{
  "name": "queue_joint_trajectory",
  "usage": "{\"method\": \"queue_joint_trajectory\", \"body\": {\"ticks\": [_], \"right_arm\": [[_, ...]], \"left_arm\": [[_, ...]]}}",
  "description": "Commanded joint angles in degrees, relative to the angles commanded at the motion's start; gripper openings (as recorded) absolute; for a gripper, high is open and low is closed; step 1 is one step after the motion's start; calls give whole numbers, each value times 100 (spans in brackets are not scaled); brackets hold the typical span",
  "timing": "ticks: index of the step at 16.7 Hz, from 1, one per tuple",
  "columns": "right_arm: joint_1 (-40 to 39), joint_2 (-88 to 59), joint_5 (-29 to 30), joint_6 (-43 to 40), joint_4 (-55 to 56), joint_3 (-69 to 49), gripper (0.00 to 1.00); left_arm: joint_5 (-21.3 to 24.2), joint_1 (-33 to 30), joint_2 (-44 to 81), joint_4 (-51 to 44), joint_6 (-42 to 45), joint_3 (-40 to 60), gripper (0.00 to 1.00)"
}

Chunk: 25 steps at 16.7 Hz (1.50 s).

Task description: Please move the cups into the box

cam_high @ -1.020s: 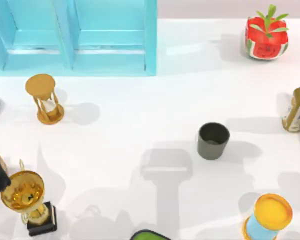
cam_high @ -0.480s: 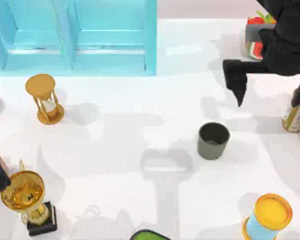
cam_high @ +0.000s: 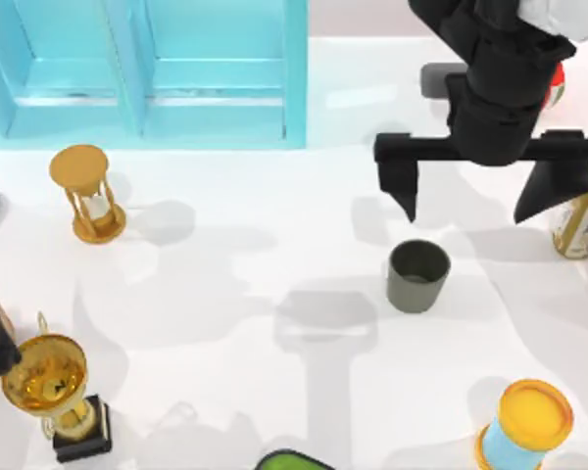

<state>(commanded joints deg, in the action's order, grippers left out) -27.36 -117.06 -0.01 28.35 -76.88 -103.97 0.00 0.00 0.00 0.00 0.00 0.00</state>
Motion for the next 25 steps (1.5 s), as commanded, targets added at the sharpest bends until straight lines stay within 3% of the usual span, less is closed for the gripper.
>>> {"method": "queue_joint_trajectory", "body": {"ticks": [4,11,16,25], "right_arm": [[12,-14,-2,-9,218,232,100],[-14,-353,3,19,1938,1554,100],[-19,-396,3,24,2106,1709,100],[-19,-396,3,24,2106,1709,32]], "left_arm": [[0,0,0,0,0,0,100],[0,0,0,0,0,0,100],[0,0,0,0,0,0,100],[0,0,0,0,0,0,100]]}}
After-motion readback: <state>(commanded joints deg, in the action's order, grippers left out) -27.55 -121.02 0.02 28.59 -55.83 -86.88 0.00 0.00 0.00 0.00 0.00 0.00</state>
